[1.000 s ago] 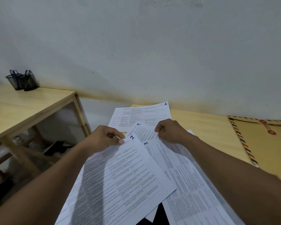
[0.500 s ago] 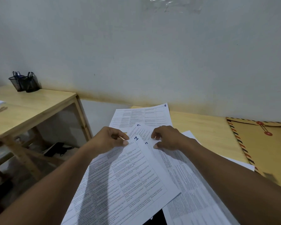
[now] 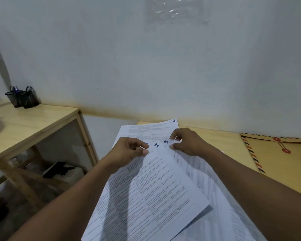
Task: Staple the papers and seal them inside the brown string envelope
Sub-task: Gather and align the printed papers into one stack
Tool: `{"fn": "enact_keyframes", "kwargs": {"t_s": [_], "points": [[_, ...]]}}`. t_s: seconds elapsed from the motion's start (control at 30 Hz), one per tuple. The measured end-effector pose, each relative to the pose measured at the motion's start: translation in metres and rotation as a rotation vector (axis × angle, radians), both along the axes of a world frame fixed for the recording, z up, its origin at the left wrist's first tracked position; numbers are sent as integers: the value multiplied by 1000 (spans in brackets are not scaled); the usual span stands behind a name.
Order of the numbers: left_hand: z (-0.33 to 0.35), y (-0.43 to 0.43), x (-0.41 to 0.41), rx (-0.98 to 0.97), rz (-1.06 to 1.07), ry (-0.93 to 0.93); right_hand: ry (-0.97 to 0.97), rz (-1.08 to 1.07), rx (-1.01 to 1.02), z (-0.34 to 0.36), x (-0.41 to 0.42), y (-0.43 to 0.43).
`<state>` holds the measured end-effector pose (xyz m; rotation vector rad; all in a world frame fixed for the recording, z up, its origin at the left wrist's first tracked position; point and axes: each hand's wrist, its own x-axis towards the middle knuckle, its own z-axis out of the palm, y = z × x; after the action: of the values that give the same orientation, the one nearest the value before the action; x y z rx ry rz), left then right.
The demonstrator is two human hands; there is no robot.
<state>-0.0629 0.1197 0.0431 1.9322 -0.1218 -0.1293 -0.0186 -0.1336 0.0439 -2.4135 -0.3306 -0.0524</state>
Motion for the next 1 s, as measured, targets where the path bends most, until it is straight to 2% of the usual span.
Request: {"fn": "enact_keyframes", "kwargs": {"t_s": [0.17, 0.4, 0.53, 0.73, 1.0], "points": [[7, -21, 11, 15, 54, -105, 41, -84, 390, 15, -1, -15], [25, -38, 19, 52, 102, -202, 113, -94, 692, 13, -11, -21], [29, -43, 22, 98, 138, -255, 130, -88, 702, 10, -17, -12], [26, -41, 23, 75, 153, -267, 111, -124, 845, 7, -19, -3], [24, -41, 26, 52, 182, -274, 52, -152, 819, 0, -17, 1]]}}
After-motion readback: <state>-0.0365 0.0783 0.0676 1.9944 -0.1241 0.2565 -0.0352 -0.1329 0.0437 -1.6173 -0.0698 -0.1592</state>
